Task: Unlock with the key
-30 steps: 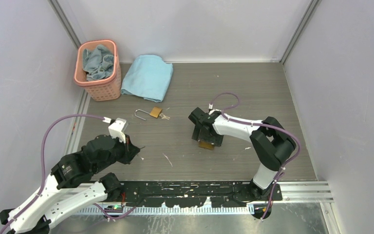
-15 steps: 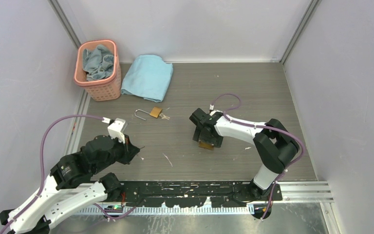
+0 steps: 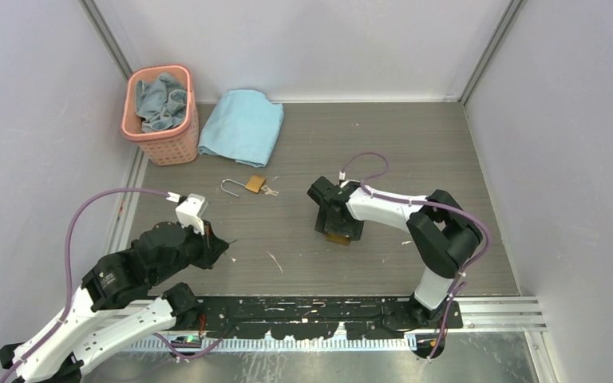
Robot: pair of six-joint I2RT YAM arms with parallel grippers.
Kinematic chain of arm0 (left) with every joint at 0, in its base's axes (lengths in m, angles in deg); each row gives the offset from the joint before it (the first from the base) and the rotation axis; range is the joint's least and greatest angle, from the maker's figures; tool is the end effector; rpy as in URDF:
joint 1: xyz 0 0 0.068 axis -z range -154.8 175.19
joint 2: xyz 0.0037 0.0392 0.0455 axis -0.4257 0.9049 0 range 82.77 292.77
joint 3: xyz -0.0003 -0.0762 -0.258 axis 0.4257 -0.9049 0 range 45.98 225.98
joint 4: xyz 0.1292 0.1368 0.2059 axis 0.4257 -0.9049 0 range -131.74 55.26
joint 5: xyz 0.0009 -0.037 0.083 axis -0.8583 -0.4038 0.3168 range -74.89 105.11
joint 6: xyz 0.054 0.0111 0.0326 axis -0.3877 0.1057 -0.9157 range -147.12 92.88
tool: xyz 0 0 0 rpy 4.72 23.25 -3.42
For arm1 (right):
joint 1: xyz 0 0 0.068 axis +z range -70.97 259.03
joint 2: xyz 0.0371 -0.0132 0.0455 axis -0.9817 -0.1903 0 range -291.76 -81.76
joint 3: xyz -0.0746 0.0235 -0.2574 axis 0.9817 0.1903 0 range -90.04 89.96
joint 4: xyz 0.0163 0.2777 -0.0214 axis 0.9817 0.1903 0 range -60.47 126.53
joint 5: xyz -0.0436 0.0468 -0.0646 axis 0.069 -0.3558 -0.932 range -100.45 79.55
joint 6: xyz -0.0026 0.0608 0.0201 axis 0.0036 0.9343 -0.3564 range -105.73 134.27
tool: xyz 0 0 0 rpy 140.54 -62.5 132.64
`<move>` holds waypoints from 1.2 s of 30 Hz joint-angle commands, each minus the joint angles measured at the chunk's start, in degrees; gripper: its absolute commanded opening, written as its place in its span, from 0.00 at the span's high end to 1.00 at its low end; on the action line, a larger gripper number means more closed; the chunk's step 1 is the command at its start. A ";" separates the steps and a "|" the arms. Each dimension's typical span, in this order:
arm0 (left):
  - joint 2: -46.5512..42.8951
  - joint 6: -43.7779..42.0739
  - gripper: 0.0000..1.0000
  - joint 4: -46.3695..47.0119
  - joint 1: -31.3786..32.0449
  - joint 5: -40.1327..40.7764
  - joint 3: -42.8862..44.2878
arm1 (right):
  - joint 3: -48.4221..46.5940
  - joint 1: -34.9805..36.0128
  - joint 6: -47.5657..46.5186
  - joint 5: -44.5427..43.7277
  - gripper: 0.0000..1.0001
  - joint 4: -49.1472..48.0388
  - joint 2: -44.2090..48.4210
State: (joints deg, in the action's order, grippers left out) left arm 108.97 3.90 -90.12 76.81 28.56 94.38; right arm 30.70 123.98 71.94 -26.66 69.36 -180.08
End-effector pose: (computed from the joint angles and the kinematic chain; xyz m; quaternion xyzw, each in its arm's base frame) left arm 0.0775 -0.0793 0.3165 0.1014 0.8694 -0.2346 0.4229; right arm 0.2387 0.2189 0.1320 0.1227 0.9778 -0.0129 0.1695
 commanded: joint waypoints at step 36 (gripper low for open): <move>-2.20 0.07 1.00 1.20 -0.02 2.45 0.22 | -0.09 -6.74 -8.42 8.82 0.31 -1.95 -10.50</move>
State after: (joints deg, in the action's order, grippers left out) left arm 107.52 3.93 -90.31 76.81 30.01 94.38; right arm 26.50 118.19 64.29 -16.71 72.05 -184.43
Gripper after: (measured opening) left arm 0.020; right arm 0.740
